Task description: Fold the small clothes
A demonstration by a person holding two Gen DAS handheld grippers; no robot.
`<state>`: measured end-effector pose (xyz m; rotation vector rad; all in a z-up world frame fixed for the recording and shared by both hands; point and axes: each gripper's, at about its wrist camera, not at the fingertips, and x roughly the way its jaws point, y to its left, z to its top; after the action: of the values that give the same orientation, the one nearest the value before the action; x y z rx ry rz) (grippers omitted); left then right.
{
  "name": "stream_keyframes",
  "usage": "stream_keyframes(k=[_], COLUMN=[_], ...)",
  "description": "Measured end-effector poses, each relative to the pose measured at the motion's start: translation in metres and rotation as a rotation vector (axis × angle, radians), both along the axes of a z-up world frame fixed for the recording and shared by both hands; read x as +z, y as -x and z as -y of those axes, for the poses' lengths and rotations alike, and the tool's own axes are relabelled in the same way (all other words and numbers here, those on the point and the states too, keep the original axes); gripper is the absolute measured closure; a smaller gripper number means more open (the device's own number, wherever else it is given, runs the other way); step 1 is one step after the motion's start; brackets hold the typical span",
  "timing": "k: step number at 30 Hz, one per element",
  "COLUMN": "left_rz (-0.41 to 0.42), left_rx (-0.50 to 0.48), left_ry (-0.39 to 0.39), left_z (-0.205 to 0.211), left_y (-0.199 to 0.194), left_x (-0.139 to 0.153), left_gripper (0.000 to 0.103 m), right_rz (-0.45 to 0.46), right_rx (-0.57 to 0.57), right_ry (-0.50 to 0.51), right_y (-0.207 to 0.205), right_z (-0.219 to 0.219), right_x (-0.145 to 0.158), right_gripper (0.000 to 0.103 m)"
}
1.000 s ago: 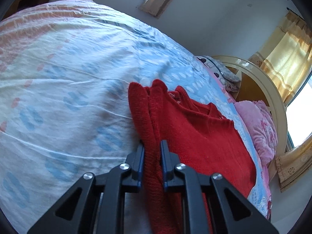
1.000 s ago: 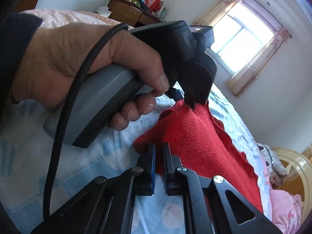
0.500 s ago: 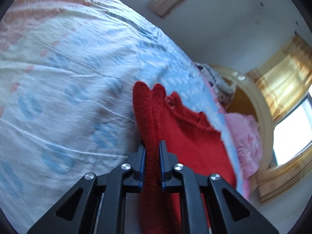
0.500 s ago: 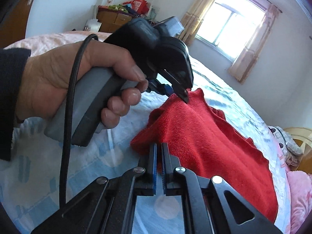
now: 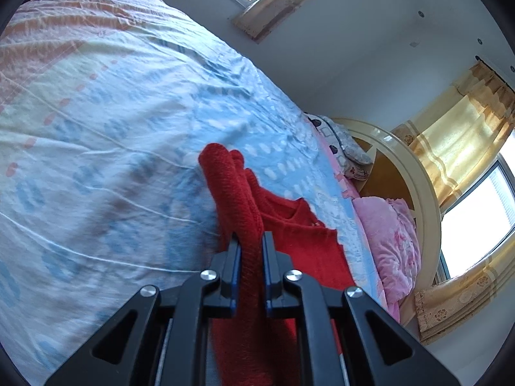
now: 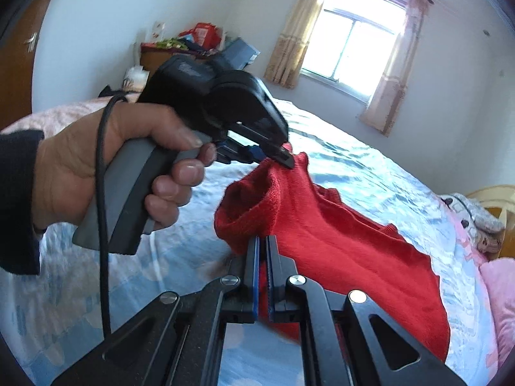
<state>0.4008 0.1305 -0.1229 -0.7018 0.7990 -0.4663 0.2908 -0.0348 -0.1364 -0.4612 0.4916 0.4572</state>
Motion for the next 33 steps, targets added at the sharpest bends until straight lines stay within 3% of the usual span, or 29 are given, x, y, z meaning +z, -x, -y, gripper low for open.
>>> stream_keyframes(k=[8,18,33], left_rz=[0.067,0.097,0.129], left_rx=[-0.015,-0.045,-0.142], left_ry=[-0.04,-0.056,-0.119], left_z=[0.029,0.065,0.133], left_y=[-0.003,-0.01,-0.025], left_x=[0.032,0.053,0.071], left_gripper=[0.091,0.091,0.091], right_rz=[0.011,0.064,0.051], right_rx=[-0.056,-0.098,-0.208], right_ry=[-0.073,-0.117,-0.179], right_y=[-0.005,0.001,-0.011], right_z=[0.031,0.057,0.123], right_x=[0.013,0.027,0.039], right_gripper=[0.101,0.101,0.101])
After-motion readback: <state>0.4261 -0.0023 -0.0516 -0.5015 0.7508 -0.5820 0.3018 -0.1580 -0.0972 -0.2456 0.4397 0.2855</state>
